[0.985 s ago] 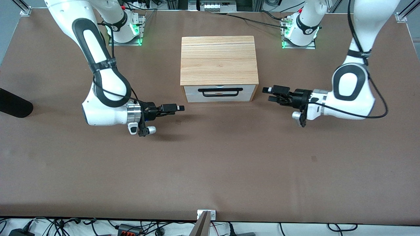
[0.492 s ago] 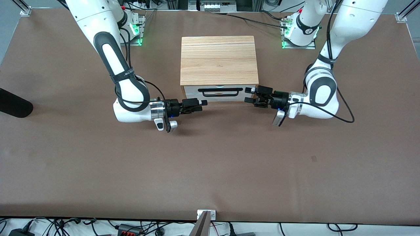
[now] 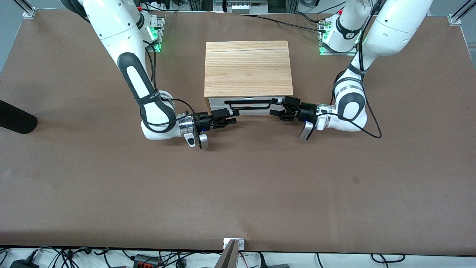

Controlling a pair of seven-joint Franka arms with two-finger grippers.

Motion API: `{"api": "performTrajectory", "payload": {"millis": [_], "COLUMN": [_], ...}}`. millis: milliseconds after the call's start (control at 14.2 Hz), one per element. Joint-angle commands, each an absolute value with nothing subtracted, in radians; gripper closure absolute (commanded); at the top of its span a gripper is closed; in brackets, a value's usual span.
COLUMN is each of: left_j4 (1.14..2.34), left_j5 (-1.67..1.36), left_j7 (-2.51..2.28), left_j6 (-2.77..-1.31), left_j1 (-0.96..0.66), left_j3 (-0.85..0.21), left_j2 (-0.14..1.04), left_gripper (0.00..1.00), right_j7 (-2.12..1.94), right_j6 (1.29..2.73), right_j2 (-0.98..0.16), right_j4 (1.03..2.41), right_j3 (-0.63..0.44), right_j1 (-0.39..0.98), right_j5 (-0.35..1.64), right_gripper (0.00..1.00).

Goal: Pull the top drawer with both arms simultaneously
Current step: 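Move the right gripper and the left gripper toward the black drawer handle, then close the right gripper and the left gripper on the handle ends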

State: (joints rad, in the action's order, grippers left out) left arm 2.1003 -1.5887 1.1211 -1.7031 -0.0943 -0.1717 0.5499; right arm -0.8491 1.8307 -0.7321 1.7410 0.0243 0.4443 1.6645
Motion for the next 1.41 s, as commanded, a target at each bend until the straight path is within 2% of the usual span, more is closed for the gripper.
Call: {"api": "performTrajectory", "payload": {"millis": [0, 211, 492, 563, 844, 985, 1126, 1266, 1337], "left_j4": [2.158, 2.16, 2.152, 2.149, 2.137, 2.131, 2.131, 2.126, 2.106], "left_j5": [-1.675, -1.675, -1.677, -1.677, -1.677, -1.677, -1.677, -1.678, -1.677], "left_j7": [1.201, 1.235, 1.262, 1.261, 1.25, 1.25, 1.249, 1.244, 1.233], "left_j6": [-1.709, -1.71, -1.71, -1.71, -1.71, -1.712, -1.712, -1.712, -1.71], "left_j1": [-0.092, -0.094, -0.086, -0.081, -0.072, -0.069, -0.069, -0.061, -0.039], "left_j3": [-0.21, -0.21, -0.21, -0.21, -0.206, -0.206, -0.206, -0.198, -0.199], "left_j2": [0.541, 0.569, 0.591, 0.592, 0.6, 0.609, 0.614, 0.626, 0.638], "left_gripper": [0.07, 0.14, 0.3, 0.31, 0.37, 0.38, 0.47, 0.49, 0.49], "right_j7": [-0.9, -0.904, -0.925, -0.936, -0.965, -0.966, -1.009, -1.054, -1.066], "right_j6": [1.821, 1.809, 1.712, 1.706, 1.704, 1.706, 1.706, 1.707, 1.706], "right_j2": [-0.724, -0.718, -0.712, -0.712, -0.712, -0.713, -0.713, -0.713, -0.713], "right_j4": [1.755, 1.785, 1.831, 1.839, 1.848, 1.853, 1.858, 1.868, 1.87], "right_j3": [0.025, 0.025, 0.021, 0.023, 0.021, 0.023, 0.023, 0.023, 0.023], "right_j1": [0.459, 0.463, 0.445, 0.44, 0.44, 0.443, 0.443, 0.44, 0.44], "right_j5": [1.687, 1.689, 1.687, 1.687, 1.687, 1.687, 1.687, 1.687, 1.687], "right_gripper": [0.15, 0.16, 0.18, 0.26, 0.32, 0.39, 0.53, 0.61, 0.7]}}
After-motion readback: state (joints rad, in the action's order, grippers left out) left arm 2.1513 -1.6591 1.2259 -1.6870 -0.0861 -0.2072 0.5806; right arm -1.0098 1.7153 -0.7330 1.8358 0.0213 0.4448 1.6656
